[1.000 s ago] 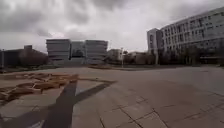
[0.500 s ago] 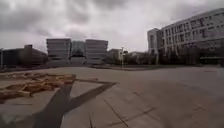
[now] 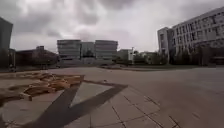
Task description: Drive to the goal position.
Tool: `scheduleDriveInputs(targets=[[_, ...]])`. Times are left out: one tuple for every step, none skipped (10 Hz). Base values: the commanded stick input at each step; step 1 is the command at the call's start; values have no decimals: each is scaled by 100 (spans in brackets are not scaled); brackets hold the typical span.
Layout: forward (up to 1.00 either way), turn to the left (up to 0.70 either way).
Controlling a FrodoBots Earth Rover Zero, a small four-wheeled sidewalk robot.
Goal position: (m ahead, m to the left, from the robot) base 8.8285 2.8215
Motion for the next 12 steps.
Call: scheduleDriveInputs(targets=[[70,0],[70,0],[70,0],[70,0],[70,0],[70,0],[70,0],[70,0],[70,0],[70,0],[70,0],[70,0]])
